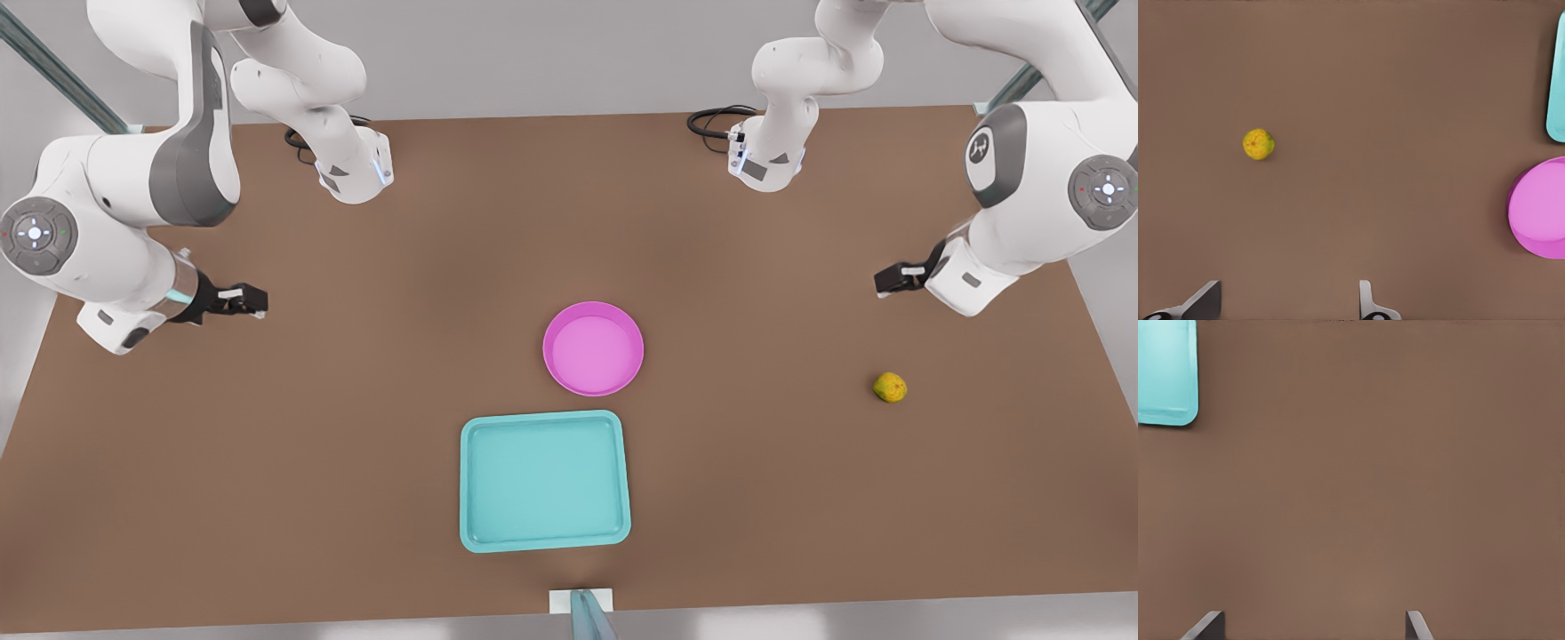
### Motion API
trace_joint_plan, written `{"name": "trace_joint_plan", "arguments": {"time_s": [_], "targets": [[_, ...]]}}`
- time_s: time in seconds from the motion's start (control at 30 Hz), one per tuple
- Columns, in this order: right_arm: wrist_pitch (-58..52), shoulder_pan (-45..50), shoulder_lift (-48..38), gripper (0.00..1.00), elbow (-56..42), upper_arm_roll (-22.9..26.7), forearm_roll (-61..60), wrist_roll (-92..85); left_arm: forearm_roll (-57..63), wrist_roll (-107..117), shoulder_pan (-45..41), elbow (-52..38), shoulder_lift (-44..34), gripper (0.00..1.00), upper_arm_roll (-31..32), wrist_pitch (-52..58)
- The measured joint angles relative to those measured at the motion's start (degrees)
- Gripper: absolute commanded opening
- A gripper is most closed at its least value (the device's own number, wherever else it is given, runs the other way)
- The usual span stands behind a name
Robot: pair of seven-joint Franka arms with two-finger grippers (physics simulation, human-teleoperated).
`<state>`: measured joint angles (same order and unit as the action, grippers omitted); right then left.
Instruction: Place the orange on the plate with the left arm and the plate on the tray with the right arm
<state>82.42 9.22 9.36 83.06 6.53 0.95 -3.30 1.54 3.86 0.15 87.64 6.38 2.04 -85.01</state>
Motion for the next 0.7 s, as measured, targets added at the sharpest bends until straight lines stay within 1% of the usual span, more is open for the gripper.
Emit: {"name": "trace_joint_plan", "arguments": {"time_s": [0.03, 0.1, 0.17, 0.27, 0.4, 0.5, 0.7], "targets": [[0.3, 0.0, 0.0, 1.00, 0.0, 0.0, 0.0, 0.0, -0.2, -0.1, -0.2, -0.6, 1.5, 1.00, -0.2, -0.3], [0.7, 0.0, 0.0, 1.00, 0.0, 0.0, 0.0, -0.1, -0.5, -0.1, 0.2, -1.6, 7.4, 1.00, -0.9, -2.1], [1.0, 0.4, 1.1, 1.00, -0.2, 0.1, 0.0, -0.2, -0.6, -0.3, 5.0, 0.1, 15.2, 1.00, -1.7, -7.9], [1.5, 2.6, 3.2, 1.00, -0.6, 0.0, 0.4, -0.2, -0.9, -1.2, 9.1, 3.7, 22.1, 1.00, -3.0, -18.1], [1.8, 2.7, 3.5, 1.00, -0.7, 0.0, 0.5, -0.3, -1.1, -2.7, 10.2, 8.9, 24.5, 1.00, -3.6, -28.9], [2.0, 2.7, 3.6, 1.00, -0.6, 0.0, 0.6, -0.3, -0.9, -3.7, 10.5, 10.1, 27.9, 1.00, -4.8, -35.0], [2.0, 2.6, 3.6, 1.00, -0.2, 0.0, 0.6, -0.3, -0.5, -6.8, 11.2, 10.4, 30.2, 1.00, -5.5, -40.7]]}}
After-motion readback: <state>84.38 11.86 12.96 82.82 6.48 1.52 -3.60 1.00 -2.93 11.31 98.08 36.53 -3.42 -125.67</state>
